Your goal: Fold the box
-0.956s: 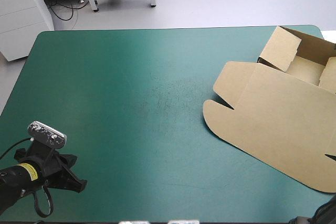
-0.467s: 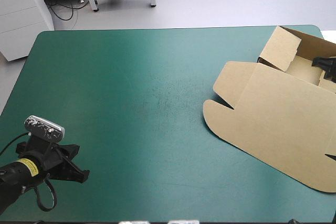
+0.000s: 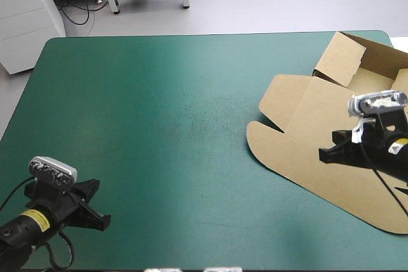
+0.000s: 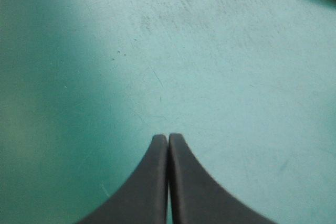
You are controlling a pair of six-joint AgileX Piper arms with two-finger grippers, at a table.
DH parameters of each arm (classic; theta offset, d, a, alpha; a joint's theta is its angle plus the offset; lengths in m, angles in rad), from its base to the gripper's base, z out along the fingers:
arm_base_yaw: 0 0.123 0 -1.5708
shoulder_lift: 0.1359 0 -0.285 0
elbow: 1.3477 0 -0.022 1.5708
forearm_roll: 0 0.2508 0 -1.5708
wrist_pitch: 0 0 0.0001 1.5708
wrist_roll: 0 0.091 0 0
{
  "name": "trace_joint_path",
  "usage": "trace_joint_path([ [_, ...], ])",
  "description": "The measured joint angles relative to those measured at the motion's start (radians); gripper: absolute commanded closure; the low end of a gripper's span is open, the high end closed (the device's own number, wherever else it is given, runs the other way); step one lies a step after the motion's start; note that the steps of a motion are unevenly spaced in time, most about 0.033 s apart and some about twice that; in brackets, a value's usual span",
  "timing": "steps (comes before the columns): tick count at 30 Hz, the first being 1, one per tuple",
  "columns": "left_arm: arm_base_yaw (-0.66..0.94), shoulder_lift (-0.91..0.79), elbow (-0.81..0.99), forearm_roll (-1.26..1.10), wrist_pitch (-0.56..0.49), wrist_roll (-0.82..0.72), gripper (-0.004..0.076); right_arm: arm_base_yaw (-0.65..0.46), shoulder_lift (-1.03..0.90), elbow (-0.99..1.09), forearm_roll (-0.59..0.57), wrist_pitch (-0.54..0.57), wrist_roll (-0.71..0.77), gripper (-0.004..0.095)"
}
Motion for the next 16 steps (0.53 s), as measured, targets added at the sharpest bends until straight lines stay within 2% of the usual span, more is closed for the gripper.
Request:
trace_joint_path([
  [9,0.000,-0.214,0.130,-0.006,-0.012,-0.007,0.0756,0.017,-0.263,0.270,0.000,-0.131,-0.108,0.0912],
  [16,0.000,-0.368,0.198,-0.008,-0.026,-0.007,0.0756,0.017,-0.483,0.448,-0.011,-0.219,-0.129,0.0912],
])
